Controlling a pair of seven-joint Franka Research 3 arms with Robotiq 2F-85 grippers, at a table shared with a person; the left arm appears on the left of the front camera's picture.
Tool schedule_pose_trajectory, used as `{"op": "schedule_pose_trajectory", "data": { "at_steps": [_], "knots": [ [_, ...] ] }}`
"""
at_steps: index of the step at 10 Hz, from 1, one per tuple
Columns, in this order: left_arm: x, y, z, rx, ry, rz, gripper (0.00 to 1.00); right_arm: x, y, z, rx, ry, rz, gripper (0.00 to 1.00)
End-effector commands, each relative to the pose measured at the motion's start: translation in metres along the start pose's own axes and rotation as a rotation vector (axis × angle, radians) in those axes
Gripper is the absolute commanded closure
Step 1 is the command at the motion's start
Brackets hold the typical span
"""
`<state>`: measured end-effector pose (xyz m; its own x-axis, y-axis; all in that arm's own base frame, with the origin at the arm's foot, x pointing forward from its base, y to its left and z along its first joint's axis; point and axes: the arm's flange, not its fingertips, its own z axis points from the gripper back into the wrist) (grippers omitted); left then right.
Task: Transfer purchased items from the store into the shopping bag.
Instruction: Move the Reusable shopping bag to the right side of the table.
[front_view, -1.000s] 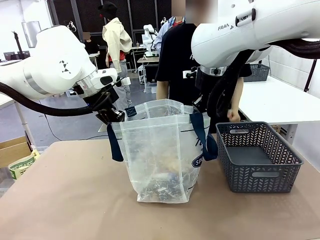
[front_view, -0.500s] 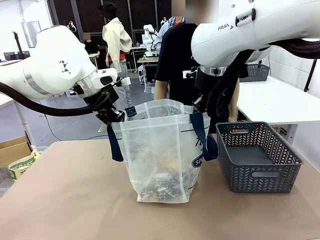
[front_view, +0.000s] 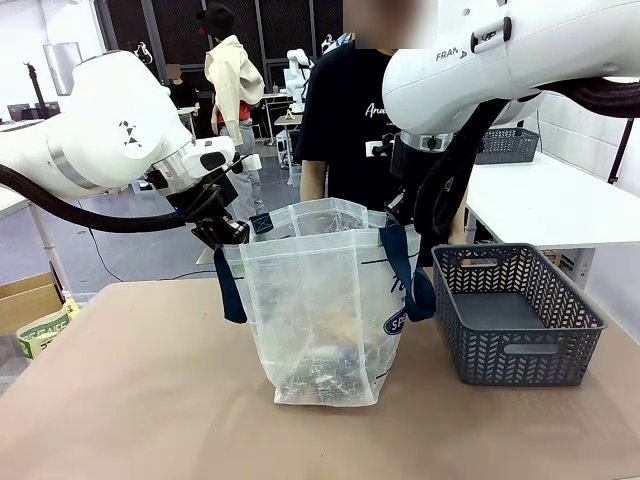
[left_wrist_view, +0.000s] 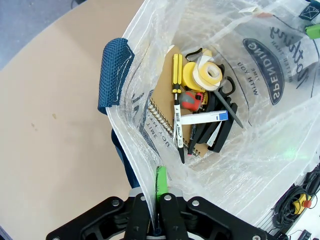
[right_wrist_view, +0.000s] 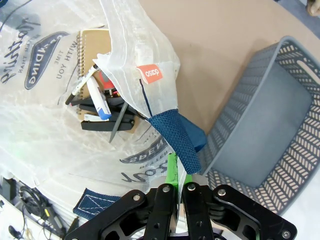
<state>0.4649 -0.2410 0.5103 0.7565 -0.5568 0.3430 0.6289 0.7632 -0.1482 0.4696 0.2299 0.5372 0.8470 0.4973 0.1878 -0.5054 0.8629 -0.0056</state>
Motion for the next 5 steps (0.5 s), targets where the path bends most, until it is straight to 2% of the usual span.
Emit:
{"op": "schedule_pose_trajectory", "data": {
  "at_steps": [1, 5],
  "knots": [
    [-0.0012, 0.0007, 0.0000, 0.002, -0.001, 0.009, 1.00, -0.0002, -0.0005, 0.0002, -0.001, -0.001, 0.001, 1.00],
    [-0.0012, 0.0007, 0.0000, 0.002, -0.001, 0.009, 1.00, -0.0002, -0.0005, 0.0002, -0.001, -0.001, 0.001, 1.00]
  ]
}}
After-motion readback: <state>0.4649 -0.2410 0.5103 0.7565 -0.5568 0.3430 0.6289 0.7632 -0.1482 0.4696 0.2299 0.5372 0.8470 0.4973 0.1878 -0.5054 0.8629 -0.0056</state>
